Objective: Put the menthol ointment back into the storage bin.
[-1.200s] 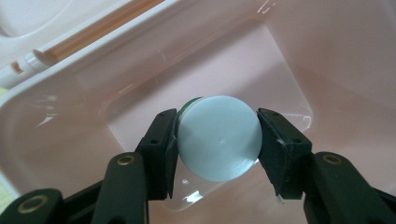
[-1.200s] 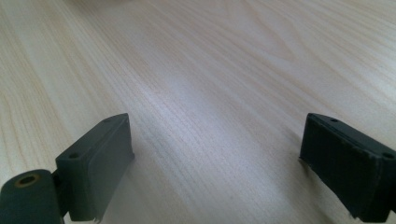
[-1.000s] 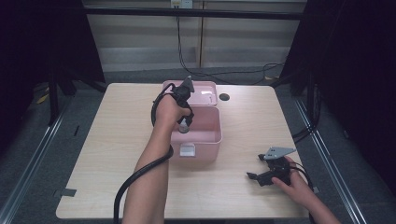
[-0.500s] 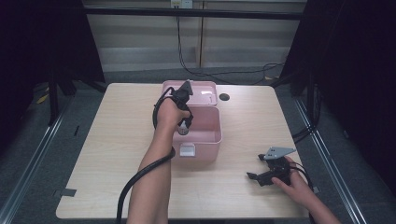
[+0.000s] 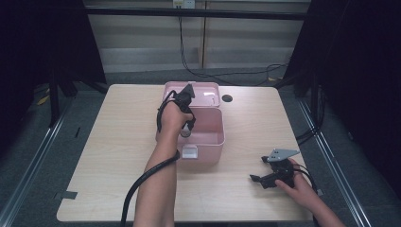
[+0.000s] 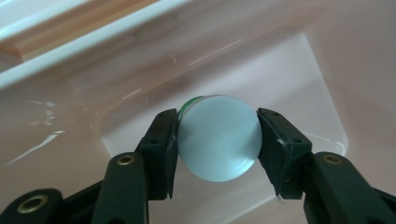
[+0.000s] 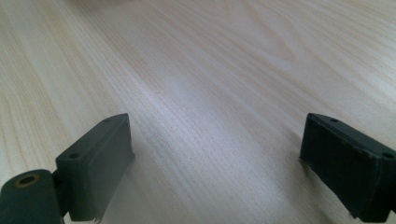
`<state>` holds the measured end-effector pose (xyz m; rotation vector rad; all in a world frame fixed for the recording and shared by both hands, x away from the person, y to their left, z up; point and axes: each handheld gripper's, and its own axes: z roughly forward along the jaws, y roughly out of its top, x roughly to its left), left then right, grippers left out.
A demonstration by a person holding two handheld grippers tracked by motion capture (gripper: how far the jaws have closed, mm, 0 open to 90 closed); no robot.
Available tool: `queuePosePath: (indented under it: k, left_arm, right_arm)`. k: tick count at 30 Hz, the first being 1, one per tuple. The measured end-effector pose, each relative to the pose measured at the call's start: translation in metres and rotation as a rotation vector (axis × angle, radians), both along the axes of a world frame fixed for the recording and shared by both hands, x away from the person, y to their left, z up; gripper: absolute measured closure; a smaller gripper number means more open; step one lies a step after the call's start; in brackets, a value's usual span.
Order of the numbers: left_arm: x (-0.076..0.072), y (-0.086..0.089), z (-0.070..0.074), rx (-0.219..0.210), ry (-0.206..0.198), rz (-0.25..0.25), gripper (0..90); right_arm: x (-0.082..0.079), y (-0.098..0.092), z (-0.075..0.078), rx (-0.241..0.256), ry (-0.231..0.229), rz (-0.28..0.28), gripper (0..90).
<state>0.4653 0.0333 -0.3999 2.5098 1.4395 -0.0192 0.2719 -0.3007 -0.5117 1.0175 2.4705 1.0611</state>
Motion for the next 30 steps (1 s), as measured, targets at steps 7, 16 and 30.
queuePosePath:
  k: [7,16,30]
  left_arm:
    - [0.002,-0.001,-0.004,-0.005,-0.001,0.036,50.2]
    - [0.003,-0.002,-0.012,0.001,-0.001,0.102,50.2]
    - [0.005,-0.005,-0.025,0.000,-0.026,0.154,50.1]
  right_arm:
    - [0.000,0.000,0.000,0.000,0.000,0.000,8.7]
    - [0.000,0.000,0.000,0.000,0.000,0.000,8.7]
    - [0.000,0.000,0.000,0.001,-0.001,0.000,8.7]
